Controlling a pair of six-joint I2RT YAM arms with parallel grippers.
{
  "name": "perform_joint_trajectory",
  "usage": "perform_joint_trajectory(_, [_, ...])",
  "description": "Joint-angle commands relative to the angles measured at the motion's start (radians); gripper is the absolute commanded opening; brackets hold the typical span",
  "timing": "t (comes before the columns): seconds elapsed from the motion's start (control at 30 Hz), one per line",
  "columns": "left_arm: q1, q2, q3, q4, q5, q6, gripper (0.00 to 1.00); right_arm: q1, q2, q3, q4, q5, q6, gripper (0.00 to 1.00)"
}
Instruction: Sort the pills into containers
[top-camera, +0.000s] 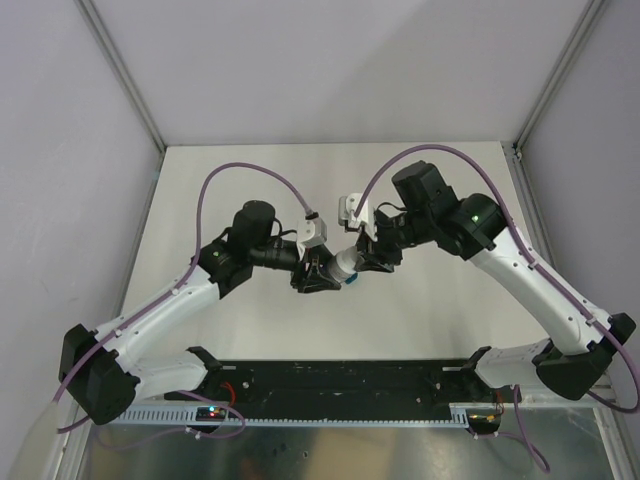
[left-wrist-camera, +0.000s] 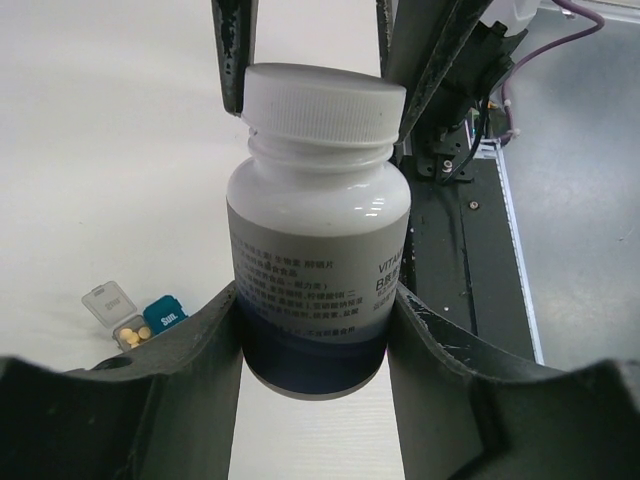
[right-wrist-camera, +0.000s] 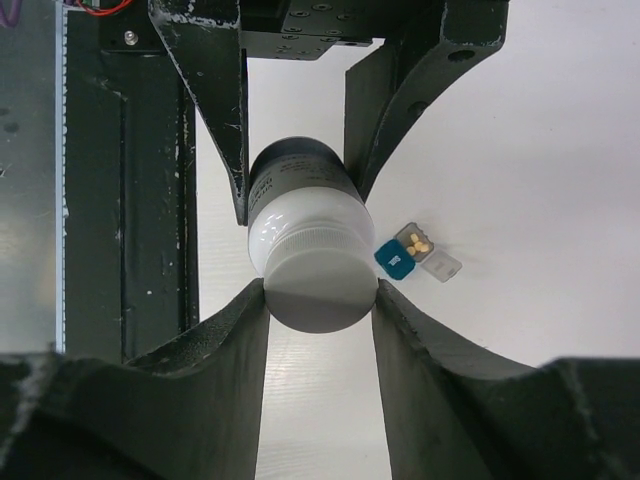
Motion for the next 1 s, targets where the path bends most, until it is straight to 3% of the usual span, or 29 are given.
perform_joint_trajectory(0.0, [-0.002, -0.007, 0.020, 0.012, -0.016, 0.045, 0.00, -0.002, 0.025, 0.058, -0.026, -0.056, 0.004, 0.27])
perform_joint_trajectory(0.33, [-0.057, -0.018, 0.010, -0.018, -0.205, 0.141, 0.00, -0.026, 0.127, 0.131, -0.122, -0.108, 0.036, 0.18])
perform_joint_trajectory(0.97, [-0.076, -0.010, 0.029, 0.111, -0.511, 0.007, 0.00, -0.113, 0.214, 0.083, 0.023, -0.190, 0.287, 0.13])
